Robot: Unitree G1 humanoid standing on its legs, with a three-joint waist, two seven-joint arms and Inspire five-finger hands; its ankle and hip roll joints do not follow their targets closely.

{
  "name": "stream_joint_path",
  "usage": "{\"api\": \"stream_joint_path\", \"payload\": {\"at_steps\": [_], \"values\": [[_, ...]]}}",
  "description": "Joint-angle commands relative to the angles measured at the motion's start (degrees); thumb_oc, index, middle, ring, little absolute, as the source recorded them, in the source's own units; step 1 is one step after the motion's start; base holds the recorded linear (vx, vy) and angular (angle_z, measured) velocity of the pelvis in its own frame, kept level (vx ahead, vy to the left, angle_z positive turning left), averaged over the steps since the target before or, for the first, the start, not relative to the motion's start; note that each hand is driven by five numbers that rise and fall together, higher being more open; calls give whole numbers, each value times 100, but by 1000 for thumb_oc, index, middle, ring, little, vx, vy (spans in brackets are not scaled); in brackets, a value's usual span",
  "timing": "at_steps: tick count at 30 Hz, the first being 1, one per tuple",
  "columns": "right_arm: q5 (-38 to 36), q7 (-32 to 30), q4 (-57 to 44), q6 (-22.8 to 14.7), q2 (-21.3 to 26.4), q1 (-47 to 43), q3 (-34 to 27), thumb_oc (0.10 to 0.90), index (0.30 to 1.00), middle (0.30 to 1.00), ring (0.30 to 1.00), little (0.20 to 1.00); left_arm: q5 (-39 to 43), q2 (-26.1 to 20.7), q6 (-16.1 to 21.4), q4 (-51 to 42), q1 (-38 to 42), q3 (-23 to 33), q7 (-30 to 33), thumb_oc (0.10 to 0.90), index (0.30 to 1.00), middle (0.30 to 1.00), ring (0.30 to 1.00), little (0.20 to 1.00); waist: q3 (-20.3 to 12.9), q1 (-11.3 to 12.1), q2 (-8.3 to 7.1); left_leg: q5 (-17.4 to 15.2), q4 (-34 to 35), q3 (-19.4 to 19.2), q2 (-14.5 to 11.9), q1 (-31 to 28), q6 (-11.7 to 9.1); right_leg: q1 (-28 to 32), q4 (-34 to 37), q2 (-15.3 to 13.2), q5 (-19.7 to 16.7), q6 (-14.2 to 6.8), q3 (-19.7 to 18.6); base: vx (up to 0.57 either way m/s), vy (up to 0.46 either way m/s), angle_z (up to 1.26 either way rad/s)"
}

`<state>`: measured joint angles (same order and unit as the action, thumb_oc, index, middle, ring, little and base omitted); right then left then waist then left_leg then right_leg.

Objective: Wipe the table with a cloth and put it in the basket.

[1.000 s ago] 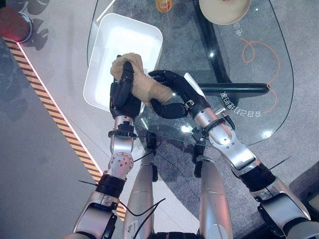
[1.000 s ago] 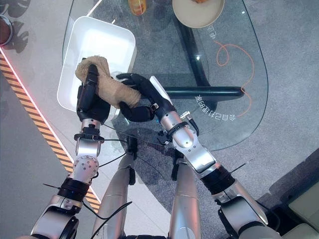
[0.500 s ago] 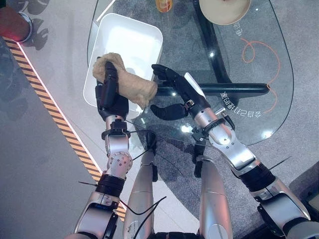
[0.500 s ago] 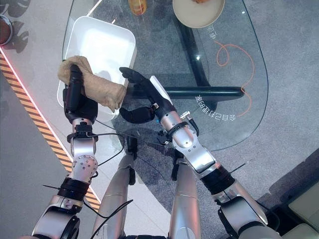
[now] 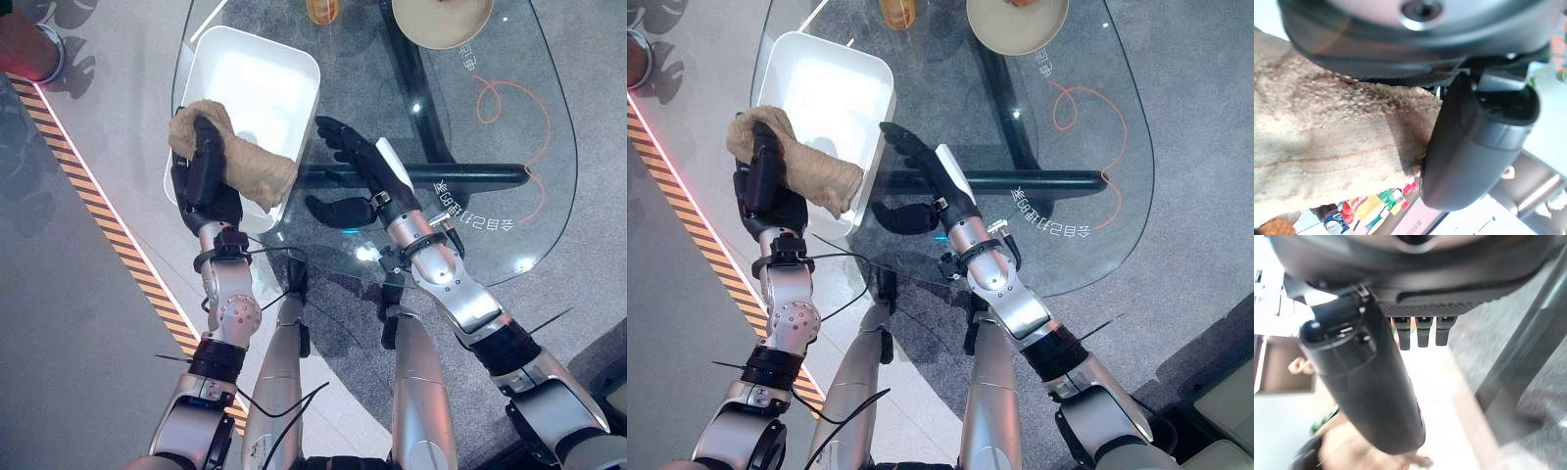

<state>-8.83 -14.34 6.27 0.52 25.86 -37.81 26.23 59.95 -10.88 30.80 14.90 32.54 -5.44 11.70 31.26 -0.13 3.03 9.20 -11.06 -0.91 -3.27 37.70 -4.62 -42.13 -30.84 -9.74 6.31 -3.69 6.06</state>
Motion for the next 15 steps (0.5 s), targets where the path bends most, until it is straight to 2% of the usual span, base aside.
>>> {"api": "stream_joint_path", "payload": {"at_steps": [1, 7, 14, 15], "values": [[254, -787, -232, -802, -173, -552, -532, 800, 900, 900, 900, 900, -1125, -658, 785, -470, 952, 338, 140, 100, 300, 300, 300, 200, -147, 2, -152, -977, -583, -193, 408, -200, 175, 367, 821, 259, -349, -57, 223, 0, 0, 0], [-15, -1747, 590, -1063, 180, -423, -1067, 800, 900, 900, 900, 900, -2251, -1121, 670, -52, 1204, 361, 729, 100, 300, 300, 300, 200, -147, -102, -130, -1003, -535, -252, 361, -222, 165, 340, 858, 284, -358, -67, 143, -6, 11, -1], [-299, -2584, 1909, -1323, 721, -408, -1505, 800, 900, 900, 900, 900, -2785, -1707, 548, 446, 1444, 303, 1070, 100, 300, 300, 300, 200, -147, -141, -88, -1030, -484, -311, 304, -210, 153, 293, 908, 310, -375, -93, 88, -12, 8, -3], [-360, -2618, 2182, -1458, 819, -388, -1556, 800, 900, 900, 900, 900, -2798, -1801, 544, 522, 1473, 294, 1105, 100, 300, 300, 300, 200, -147, -146, -89, -1046, -494, -312, 297, -207, 148, 288, 899, 315, -365, -97, 84, -17, 4, -8]]}}
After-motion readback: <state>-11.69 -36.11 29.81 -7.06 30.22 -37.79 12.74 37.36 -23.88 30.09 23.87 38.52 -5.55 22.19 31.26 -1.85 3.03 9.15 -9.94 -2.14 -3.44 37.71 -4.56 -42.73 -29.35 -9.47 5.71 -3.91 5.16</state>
